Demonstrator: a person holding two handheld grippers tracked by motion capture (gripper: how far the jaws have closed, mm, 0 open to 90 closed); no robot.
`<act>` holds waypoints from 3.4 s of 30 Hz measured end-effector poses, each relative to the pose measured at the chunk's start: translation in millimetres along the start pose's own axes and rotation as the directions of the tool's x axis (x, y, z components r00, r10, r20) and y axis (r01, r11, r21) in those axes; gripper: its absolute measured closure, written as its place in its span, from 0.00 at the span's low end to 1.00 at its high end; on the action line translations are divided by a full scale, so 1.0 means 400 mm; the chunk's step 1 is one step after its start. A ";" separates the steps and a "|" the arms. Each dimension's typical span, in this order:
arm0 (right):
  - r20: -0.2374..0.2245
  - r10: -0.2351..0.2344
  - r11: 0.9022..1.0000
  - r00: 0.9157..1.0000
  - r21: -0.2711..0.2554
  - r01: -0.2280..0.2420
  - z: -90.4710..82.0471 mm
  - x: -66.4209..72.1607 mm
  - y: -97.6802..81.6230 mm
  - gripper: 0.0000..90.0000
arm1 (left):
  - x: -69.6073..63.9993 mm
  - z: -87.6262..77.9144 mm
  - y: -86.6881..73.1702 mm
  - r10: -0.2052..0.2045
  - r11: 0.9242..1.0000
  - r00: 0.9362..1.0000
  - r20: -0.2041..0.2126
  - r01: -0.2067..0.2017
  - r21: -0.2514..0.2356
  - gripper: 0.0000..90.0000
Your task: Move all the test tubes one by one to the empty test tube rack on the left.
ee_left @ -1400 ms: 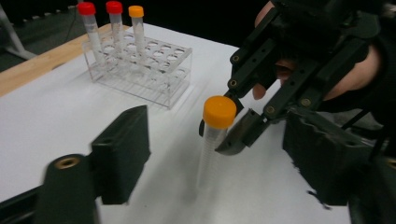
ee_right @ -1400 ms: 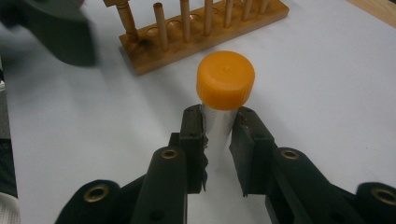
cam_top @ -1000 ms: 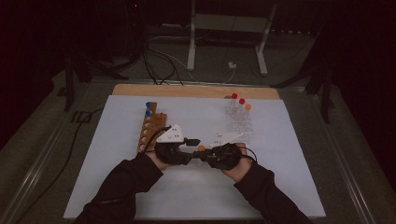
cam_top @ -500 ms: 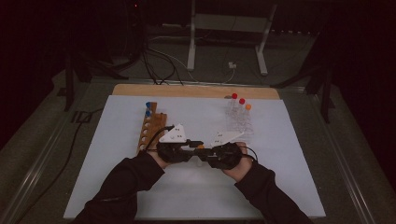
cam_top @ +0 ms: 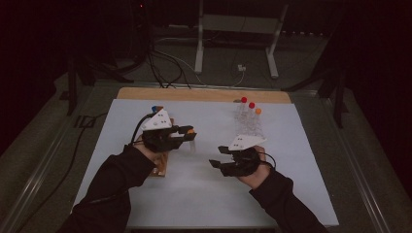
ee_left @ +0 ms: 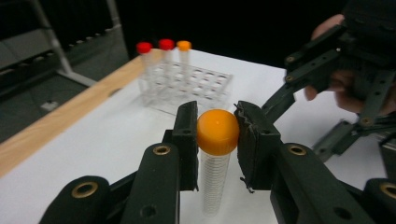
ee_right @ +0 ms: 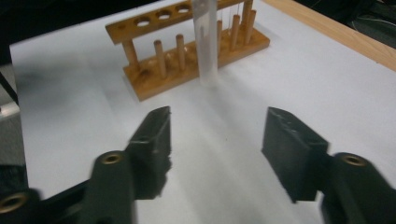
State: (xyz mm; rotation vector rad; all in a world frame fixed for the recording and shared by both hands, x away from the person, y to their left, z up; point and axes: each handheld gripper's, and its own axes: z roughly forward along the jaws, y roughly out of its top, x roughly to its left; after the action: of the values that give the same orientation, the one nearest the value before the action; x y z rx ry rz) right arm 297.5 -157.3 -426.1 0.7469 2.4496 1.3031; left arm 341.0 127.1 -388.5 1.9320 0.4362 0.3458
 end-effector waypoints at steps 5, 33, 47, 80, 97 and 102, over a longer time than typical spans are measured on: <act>0.017 0.022 1.000 1.000 -0.021 -0.021 -0.007 -0.004 0.000 0.28 | 0.033 -0.033 0.003 -0.007 1.000 0.998 -0.059 0.007 0.005 0.80; 0.011 0.025 0.998 1.000 -0.055 -0.024 -0.013 -0.008 -0.011 0.00 | 0.153 -0.151 -0.044 -0.068 0.997 0.955 -0.287 0.074 0.009 0.80; 0.009 0.027 0.998 1.000 -0.050 -0.026 -0.014 -0.010 -0.016 0.00 | 0.199 -0.141 -0.092 -0.120 0.991 0.928 -0.352 0.134 0.014 0.80; 0.009 0.030 0.997 1.000 -0.069 -0.029 -0.038 -0.024 -0.008 0.00 | 0.176 -0.096 -0.172 -0.178 0.977 0.936 -0.304 0.204 0.057 0.44; 0.230 0.169 0.973 0.958 -0.196 -0.125 -0.172 -0.223 0.010 0.00 | 0.044 -0.122 -0.153 -0.173 0.984 0.970 -0.171 0.176 0.004 0.01; 0.287 0.203 0.971 0.936 -0.185 -0.154 -0.176 -0.281 -0.028 0.06 | 0.023 -0.128 -0.159 -0.162 0.986 0.972 -0.168 0.166 0.005 0.01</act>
State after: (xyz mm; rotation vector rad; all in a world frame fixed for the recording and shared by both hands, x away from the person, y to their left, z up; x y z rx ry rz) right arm 355.3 -273.4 -396.4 1.0610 2.0480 1.3162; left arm 318.0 195.6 -427.1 1.8779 0.7071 0.3978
